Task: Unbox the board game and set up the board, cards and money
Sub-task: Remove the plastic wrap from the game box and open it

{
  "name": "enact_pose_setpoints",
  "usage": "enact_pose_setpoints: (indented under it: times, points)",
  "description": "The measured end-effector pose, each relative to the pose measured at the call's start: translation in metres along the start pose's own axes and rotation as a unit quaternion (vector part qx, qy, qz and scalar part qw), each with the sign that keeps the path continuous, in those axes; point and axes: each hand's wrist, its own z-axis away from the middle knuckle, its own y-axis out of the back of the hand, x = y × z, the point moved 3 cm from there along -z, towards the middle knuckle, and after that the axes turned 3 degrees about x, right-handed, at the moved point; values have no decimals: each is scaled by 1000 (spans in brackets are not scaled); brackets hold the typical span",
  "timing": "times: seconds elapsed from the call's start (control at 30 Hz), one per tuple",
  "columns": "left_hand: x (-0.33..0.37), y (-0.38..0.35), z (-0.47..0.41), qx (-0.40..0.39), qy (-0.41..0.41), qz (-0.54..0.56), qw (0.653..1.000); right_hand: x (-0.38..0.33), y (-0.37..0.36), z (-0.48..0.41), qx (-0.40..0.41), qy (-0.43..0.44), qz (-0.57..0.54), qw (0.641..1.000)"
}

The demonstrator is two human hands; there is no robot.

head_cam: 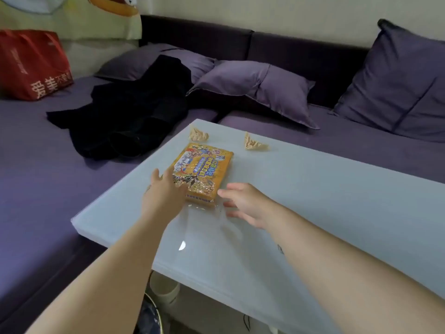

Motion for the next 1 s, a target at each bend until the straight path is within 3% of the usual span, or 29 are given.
enact_pose_setpoints:
  times: [0.1, 0.43, 0.67, 0.8, 1.0]
  points:
    - [1, -5, 1, 2, 18, 27, 999, 1, 2, 1, -5, 11, -10, 1000]
    - [56, -40, 68, -90, -1, 86, 992, 35, 89, 39, 96, -11, 50, 994]
    - [102, -57, 125, -125, 0, 172, 977, 69, 148, 106, 144, -22, -52, 988]
    - [125, -62, 147, -161, 77, 315, 932, 81, 175, 136, 175, -29, -115, 977]
    - [158, -68, 184, -233, 180, 498, 816, 92, 209, 173, 203, -45, -211, 955]
